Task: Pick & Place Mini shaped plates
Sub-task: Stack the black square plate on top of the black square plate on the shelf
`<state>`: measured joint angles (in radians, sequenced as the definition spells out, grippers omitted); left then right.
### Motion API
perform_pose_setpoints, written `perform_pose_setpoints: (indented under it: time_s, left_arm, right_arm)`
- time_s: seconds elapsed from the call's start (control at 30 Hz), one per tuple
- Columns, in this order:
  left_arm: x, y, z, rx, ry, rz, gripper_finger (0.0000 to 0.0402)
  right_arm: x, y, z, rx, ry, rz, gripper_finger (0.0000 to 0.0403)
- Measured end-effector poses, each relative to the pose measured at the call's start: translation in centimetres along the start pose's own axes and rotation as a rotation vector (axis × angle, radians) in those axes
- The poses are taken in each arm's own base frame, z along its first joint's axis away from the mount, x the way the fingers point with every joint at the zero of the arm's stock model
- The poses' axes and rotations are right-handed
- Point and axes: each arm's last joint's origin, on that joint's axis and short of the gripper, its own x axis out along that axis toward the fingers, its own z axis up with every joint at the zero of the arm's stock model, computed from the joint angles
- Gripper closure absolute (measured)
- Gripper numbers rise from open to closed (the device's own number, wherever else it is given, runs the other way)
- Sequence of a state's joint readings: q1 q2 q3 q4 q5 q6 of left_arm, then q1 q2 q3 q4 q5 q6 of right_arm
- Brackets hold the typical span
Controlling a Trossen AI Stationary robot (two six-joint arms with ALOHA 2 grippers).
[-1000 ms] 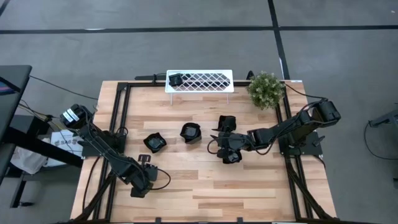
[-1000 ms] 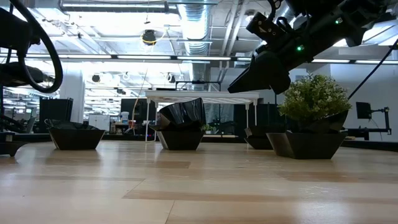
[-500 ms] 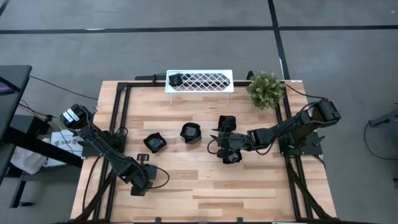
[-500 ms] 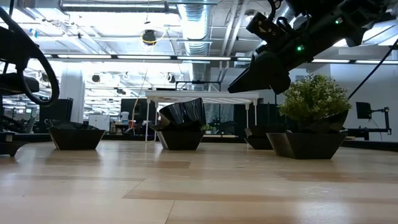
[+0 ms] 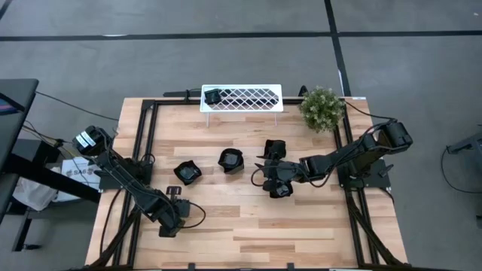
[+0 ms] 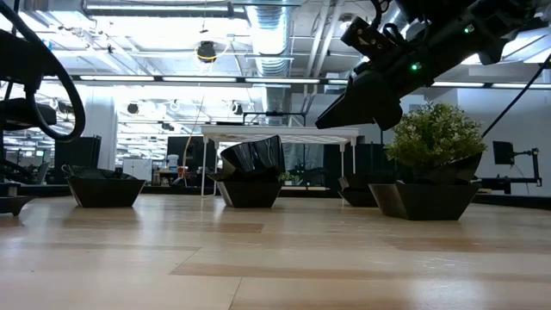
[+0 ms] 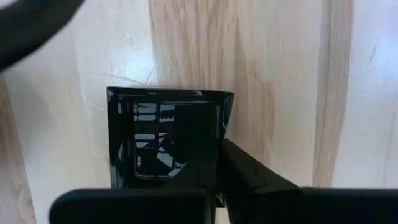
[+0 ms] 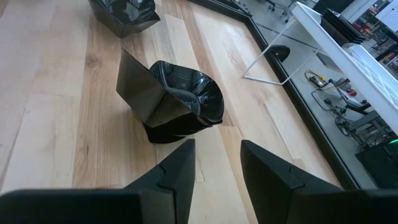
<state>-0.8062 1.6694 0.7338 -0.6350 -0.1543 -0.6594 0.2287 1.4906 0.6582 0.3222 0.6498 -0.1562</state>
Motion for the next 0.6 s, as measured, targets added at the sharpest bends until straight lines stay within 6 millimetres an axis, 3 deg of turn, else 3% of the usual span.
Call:
perform_pose_setpoints:
  time_s: [0.3, 0.6]
  left_arm:
    - [-0.2, 0.0, 0.1, -0.003, -0.012, -0.017, 0.0386]
    - [-4.2, 0.8, 0.2, -0.040, -0.188, -0.108, 0.0393]
  right_arm:
    - [0.0, 0.0, 0.0, 0.000, 0.000, 0.000, 0.0280]
    - [0.0, 0.0, 0.0, 0.000, 0.000, 0.000, 0.0280]
